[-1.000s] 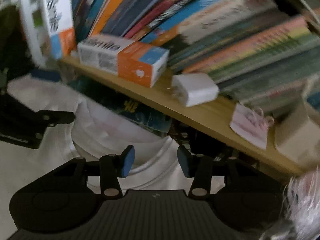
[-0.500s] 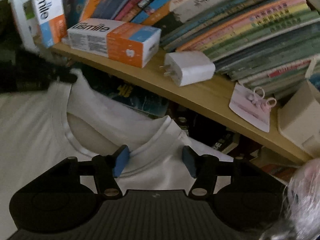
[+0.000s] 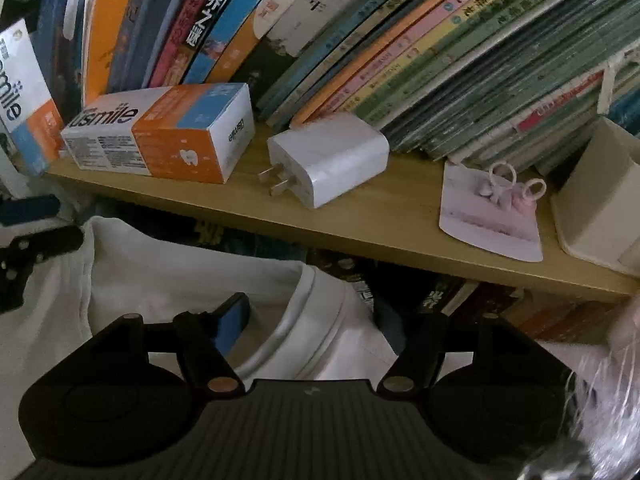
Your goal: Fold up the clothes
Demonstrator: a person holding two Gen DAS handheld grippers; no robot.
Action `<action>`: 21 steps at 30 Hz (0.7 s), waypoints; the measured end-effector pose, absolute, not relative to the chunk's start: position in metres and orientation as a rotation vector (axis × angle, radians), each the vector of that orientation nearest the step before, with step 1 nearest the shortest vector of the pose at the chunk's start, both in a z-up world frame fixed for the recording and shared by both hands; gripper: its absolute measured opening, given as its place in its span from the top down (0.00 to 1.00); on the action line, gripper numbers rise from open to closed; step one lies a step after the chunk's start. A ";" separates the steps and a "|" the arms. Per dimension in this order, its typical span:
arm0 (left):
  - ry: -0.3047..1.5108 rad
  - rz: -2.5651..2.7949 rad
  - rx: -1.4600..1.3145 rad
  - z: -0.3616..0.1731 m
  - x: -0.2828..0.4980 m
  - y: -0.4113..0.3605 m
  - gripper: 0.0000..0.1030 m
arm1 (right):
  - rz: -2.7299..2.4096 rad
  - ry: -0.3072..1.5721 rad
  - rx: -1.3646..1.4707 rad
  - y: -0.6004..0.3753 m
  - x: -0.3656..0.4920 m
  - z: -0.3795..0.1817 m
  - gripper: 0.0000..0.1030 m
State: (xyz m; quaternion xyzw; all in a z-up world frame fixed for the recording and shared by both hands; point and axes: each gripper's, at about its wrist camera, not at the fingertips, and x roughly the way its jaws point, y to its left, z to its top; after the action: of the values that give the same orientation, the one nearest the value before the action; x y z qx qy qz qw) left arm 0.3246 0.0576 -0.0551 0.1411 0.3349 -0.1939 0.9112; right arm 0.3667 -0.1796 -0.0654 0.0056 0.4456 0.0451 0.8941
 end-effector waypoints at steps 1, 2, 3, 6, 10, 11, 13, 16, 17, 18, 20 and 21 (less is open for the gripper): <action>0.693 -0.402 0.289 -0.053 0.321 0.062 0.58 | 0.108 0.922 0.012 -0.183 0.363 -0.062 0.37; 0.698 -0.403 0.283 -0.051 0.316 0.067 0.58 | 0.126 0.915 0.012 -0.186 0.359 -0.058 0.37; 0.700 -0.403 0.269 -0.047 0.313 0.075 0.58 | 0.145 0.902 0.010 -0.191 0.352 -0.053 0.37; 0.694 -0.395 0.235 -0.032 0.303 0.093 0.51 | 0.192 0.856 -0.003 -0.208 0.326 -0.039 0.37; 0.721 -0.340 0.271 -0.034 0.278 0.123 0.50 | 0.158 0.819 0.016 -0.230 0.307 -0.037 0.39; 0.734 -0.321 0.273 -0.037 0.274 0.129 0.50 | 0.146 0.813 0.027 -0.235 0.306 -0.039 0.45; 0.753 -0.274 0.258 -0.043 0.270 0.135 0.50 | 0.122 0.800 0.050 -0.245 0.302 -0.041 0.56; 0.740 -0.231 0.187 -0.039 0.258 0.153 0.50 | 0.136 0.782 0.076 -0.237 0.311 -0.043 0.57; 0.732 -0.219 0.163 -0.037 0.252 0.158 0.50 | 0.128 0.789 0.064 -0.229 0.320 -0.045 0.59; 0.725 -0.210 0.146 -0.034 0.246 0.163 0.50 | 0.110 0.802 0.057 -0.224 0.329 -0.048 0.62; 0.719 -0.193 0.144 -0.030 0.234 0.172 0.50 | 0.061 0.838 0.050 -0.215 0.344 -0.056 0.68; 0.717 -0.183 0.145 -0.029 0.229 0.177 0.50 | 0.047 0.850 0.048 -0.212 0.349 -0.060 0.68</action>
State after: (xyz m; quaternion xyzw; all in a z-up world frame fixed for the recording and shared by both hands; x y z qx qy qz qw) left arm 0.2288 0.1765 -0.0288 0.0710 0.3499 -0.0895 0.9298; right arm 0.3491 -0.2116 -0.0602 0.0232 0.4125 0.0228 0.9104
